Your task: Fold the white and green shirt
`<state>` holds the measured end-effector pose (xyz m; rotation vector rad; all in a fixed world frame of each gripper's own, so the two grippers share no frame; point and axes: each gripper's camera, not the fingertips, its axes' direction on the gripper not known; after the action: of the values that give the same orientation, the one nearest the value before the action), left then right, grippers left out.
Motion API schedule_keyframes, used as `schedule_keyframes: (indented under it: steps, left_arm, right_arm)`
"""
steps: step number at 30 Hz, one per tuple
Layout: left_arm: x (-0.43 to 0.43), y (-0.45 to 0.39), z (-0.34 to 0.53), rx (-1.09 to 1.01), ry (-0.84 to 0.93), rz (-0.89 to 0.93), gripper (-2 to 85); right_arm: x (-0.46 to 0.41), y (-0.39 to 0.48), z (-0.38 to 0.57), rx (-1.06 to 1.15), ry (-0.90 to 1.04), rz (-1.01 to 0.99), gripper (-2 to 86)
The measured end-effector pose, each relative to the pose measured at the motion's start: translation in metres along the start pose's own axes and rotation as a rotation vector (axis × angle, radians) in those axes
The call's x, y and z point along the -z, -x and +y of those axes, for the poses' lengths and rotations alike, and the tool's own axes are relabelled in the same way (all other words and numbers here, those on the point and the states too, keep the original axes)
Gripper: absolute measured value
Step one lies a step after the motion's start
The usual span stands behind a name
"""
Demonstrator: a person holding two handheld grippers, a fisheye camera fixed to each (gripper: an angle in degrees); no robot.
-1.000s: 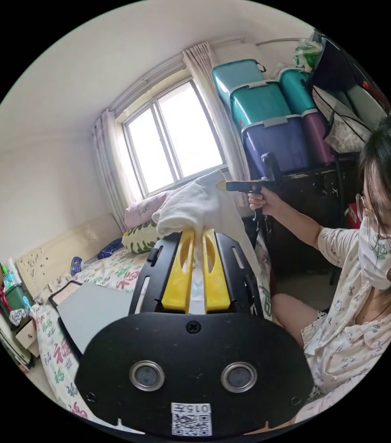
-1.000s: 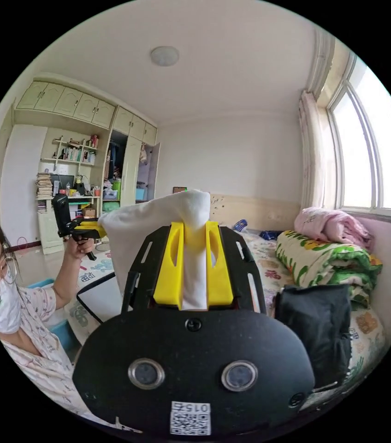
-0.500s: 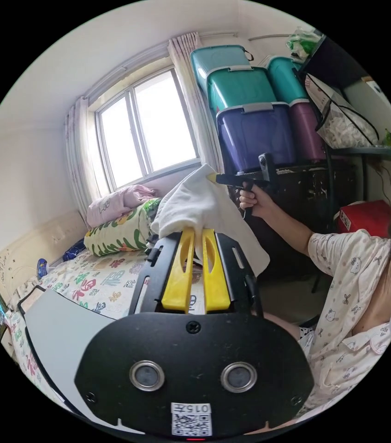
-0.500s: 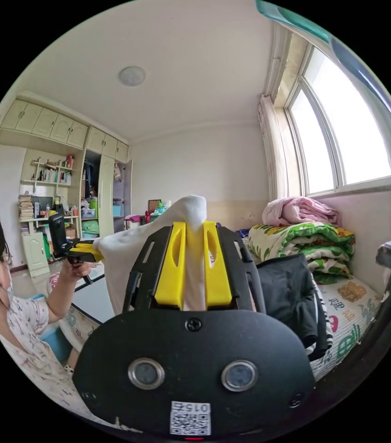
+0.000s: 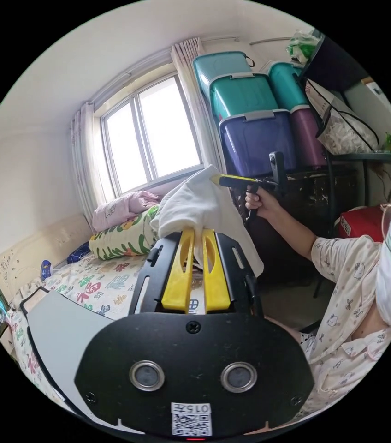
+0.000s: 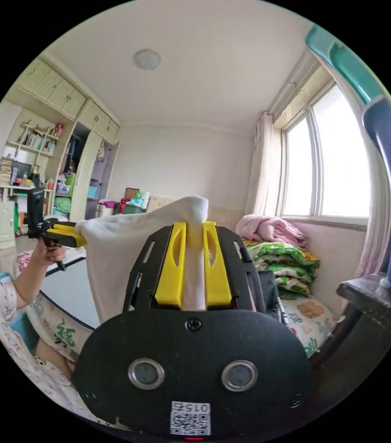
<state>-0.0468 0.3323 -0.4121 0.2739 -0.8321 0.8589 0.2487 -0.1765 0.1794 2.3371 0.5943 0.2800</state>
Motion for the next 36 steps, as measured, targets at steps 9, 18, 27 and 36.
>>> schedule_keyframes:
  steps: [9,18,27,36]
  left_arm:
    - [-0.098,0.050,0.011,0.067,-0.101,0.091,1.1]
    - [-0.301,0.161,0.041,0.282,0.033,-0.070,1.1]
    - [-0.483,0.234,0.096,0.386,0.201,-0.172,1.7]
    - [-0.543,0.281,0.073,0.442,0.254,-0.084,0.6]
  right_arm:
    - [-0.122,0.004,0.007,0.346,0.001,0.550,5.6]
    - [-0.460,-0.173,0.050,0.250,0.349,0.671,4.8]
    - [-0.790,-0.266,0.237,0.531,0.749,1.024,-0.2]
    - [-0.861,-0.309,0.252,0.590,0.754,1.021,-0.3]
